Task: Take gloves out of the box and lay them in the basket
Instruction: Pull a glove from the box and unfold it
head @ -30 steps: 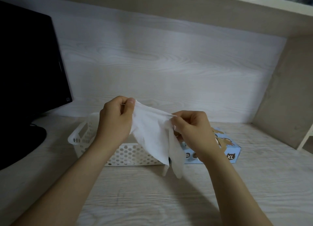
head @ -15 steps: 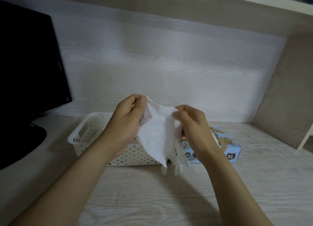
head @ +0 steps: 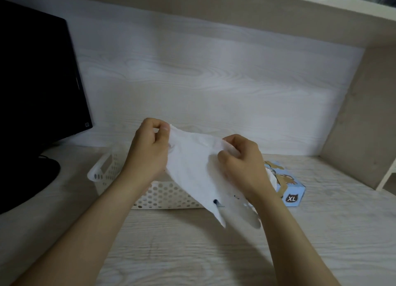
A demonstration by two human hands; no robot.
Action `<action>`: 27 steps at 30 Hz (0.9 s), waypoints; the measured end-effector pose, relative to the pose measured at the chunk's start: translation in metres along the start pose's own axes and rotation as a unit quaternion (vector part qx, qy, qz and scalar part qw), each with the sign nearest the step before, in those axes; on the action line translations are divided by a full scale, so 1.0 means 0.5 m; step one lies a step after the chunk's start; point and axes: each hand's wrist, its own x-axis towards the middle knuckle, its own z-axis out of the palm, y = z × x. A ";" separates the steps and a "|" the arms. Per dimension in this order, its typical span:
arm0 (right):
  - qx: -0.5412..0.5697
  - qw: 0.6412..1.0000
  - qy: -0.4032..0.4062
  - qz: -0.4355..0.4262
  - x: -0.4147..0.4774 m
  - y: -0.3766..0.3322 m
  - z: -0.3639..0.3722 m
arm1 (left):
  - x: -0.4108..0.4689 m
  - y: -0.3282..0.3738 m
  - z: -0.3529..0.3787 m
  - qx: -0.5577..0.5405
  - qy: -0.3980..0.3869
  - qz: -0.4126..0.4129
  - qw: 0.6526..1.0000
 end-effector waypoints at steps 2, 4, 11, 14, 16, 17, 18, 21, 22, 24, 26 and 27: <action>-0.053 0.998 0.027 -0.016 0.013 -0.001 0.013 | 0.008 -0.006 -0.018 0.001 -0.020 -0.013 1.000; -0.098 0.994 0.027 -0.030 0.032 -0.008 0.027 | 0.017 -0.014 -0.034 0.013 -0.045 -0.035 0.998; -0.184 0.983 -0.015 -0.011 0.094 -0.011 0.095 | 0.031 -0.022 -0.062 0.142 -0.053 -0.064 0.986; -0.222 0.974 -0.045 0.003 0.111 -0.021 0.127 | 0.040 -0.019 -0.076 0.162 -0.076 -0.089 0.980; -0.251 0.966 -0.065 0.003 0.120 -0.025 0.145 | 0.045 -0.026 -0.087 0.161 -0.086 -0.093 0.979; -0.268 0.961 -0.075 0.001 0.126 -0.027 0.151 | 0.049 -0.031 -0.091 0.163 -0.088 -0.092 0.978; -0.283 0.955 -0.086 0.000 0.132 -0.030 0.160 | 0.053 -0.037 -0.098 0.171 -0.087 -0.094 0.977; -0.323 0.939 -0.117 0.006 0.154 -0.035 0.178 | 0.064 -0.048 -0.111 0.222 -0.096 -0.108 0.964; -0.335 0.933 -0.132 0.008 0.162 -0.036 0.183 | 0.069 -0.051 -0.113 0.257 -0.107 -0.110 0.954; -0.365 0.915 -0.172 0.008 0.174 -0.037 0.195 | 0.075 -0.053 -0.116 0.342 -0.135 -0.112 0.923; -0.399 0.891 -0.216 0.003 0.183 -0.038 0.209 | 0.072 -0.051 -0.117 0.414 -0.168 -0.118 0.887; -0.415 0.879 -0.235 0.000 0.185 -0.039 0.213 | 0.070 -0.050 -0.117 0.441 -0.182 -0.117 0.871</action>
